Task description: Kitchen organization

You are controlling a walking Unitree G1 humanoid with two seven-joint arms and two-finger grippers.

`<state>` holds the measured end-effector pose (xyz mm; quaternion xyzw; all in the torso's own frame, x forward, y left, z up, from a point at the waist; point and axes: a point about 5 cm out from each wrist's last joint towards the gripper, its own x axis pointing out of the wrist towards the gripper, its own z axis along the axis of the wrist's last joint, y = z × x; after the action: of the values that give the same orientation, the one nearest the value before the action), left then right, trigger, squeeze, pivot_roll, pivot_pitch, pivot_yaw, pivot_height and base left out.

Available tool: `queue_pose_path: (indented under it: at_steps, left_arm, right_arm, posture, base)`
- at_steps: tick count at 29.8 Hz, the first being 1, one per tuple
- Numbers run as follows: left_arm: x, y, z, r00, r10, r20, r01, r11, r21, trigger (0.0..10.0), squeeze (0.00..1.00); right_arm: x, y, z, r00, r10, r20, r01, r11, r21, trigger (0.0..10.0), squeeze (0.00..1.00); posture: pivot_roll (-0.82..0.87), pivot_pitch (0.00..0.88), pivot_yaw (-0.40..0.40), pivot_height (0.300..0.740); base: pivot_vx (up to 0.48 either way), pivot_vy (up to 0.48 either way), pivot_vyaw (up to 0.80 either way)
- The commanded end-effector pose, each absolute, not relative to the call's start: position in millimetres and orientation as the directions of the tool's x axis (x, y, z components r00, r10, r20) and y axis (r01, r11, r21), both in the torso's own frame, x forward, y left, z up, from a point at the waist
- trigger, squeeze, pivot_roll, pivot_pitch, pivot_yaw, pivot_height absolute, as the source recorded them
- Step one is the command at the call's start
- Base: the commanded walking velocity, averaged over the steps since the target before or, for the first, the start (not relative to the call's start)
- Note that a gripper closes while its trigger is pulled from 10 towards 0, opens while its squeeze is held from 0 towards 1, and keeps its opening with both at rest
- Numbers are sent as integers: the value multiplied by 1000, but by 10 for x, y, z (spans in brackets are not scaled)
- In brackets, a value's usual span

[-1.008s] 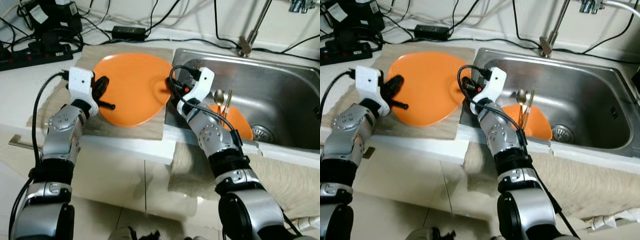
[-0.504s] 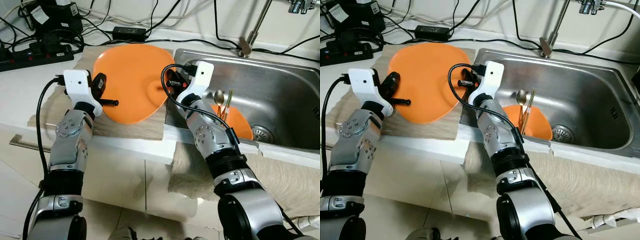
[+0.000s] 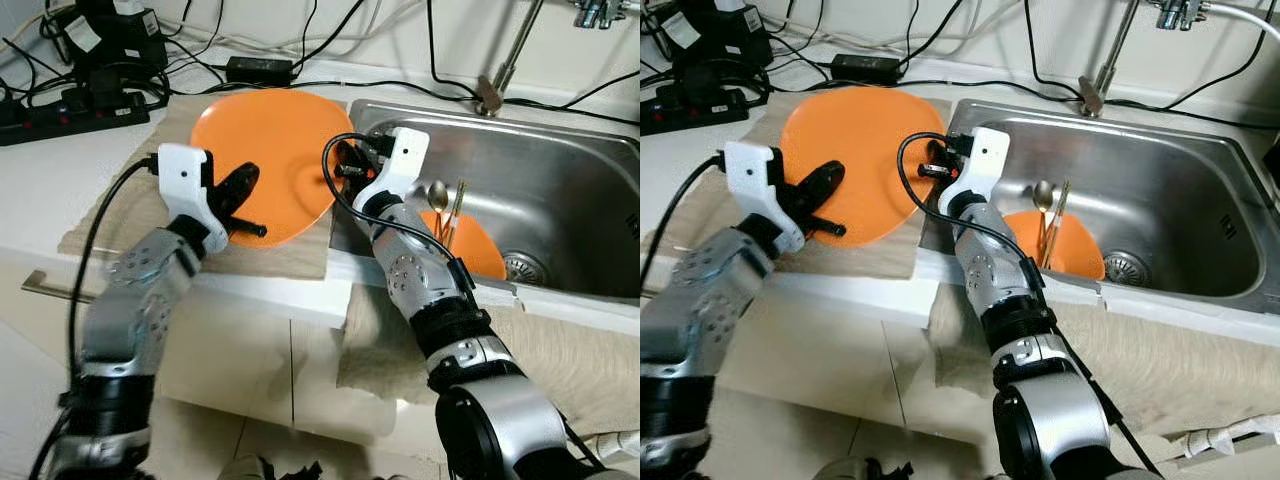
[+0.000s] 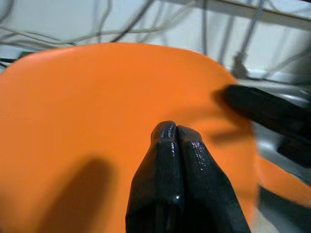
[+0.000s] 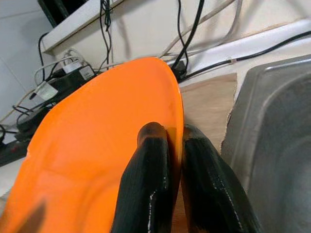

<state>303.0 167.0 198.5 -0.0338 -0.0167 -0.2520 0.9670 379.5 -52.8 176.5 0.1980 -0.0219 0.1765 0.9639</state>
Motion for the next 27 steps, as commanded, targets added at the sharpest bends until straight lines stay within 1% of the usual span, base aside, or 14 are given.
queue_pose_path:
  at_steps: [1,2,3,4,6,7,8,10,15,17,19,20,22,27]
  left_arm:
    - [2926,1622,2044,806,-591,27,592,804,-63,10000,0]
    - [2926,1622,2044,806,-591,27,592,804,-63,10000,0]
    - [2856,1597,2081,752,-659,15,658,748,-87,10000,0]
    - [2821,1580,2098,724,-690,11,687,719,-100,10000,0]
    - [2762,1552,2131,686,-727,5,722,680,-131,10000,0]
    - [2762,1552,2131,686,-727,5,722,680,-131,10000,0]
    - [2692,1515,2153,634,-773,-4,764,627,-152,10000,0]
    - [2649,1482,2159,602,-799,-13,787,596,-160,10000,0]
    - [2651,1467,2152,601,-799,-22,785,595,-175,10000,0]
    - [2651,1465,2141,602,-798,-31,781,596,-186,10000,0]
    - [2675,1472,2126,614,-788,-42,770,610,-188,10000,0]
    - [2675,1472,2126,614,-788,-42,770,610,-188,10000,0]
    - [2689,1478,2121,617,-785,-51,767,614,-186,10000,0]
    - [2695,1487,2100,623,-780,-62,761,622,-183,10000,0]
  right_arm:
    - [3836,-795,1531,962,271,-7,-259,928,269,0,0]
    - [3836,-795,1531,962,271,-7,-259,928,269,0,0]
    - [3868,-863,1553,967,254,-7,-243,934,261,0,0]
    - [3880,-889,1563,969,246,-7,-236,937,259,0,0]
    - [3898,-923,1587,971,237,-1,-230,941,247,0,0]
    - [3898,-923,1587,971,237,-1,-230,941,247,0,0]
    - [3930,-966,1652,974,225,16,-223,947,231,0,0]
    - [3958,-1002,1705,976,214,29,-215,951,221,0,0]
    - [3996,-1026,1787,977,208,53,-214,953,214,0,0]
    - [4007,-978,1866,968,239,80,-250,945,209,0,0]
    - [4003,-864,1959,945,306,113,-323,923,210,0,0]
    - [4003,-864,1959,945,306,113,-323,923,210,0,0]
    - [3980,-730,2044,916,371,153,-398,891,219,0,0]
    - [3975,-686,2252,892,381,242,-438,862,257,0,0]
  posture:
    - [124,21,1,740]
    - [124,21,1,740]
    - [130,19,1,740]
    - [130,19,1,740]
    - [134,19,0,740]
    - [134,19,0,740]
    - [136,18,0,740]
    - [136,18,0,740]
    - [131,20,-1,740]
    - [128,22,1,740]
    - [125,23,-1,740]
    - [125,23,-1,740]
    - [123,23,-1,740]
    - [122,25,-3,740]
  base:
    - [0,0,0]
    - [0,0,0]
    - [0,0,0]
    - [0,0,0]
    - [0,0,0]
    - [0,0,0]
    - [0,0,0]
    - [0,0,0]
    - [0,0,0]
    - [0,0,0]
    - [0,0,0]
    - [0,0,0]
    - [0,0,0]
    - [0,0,0]
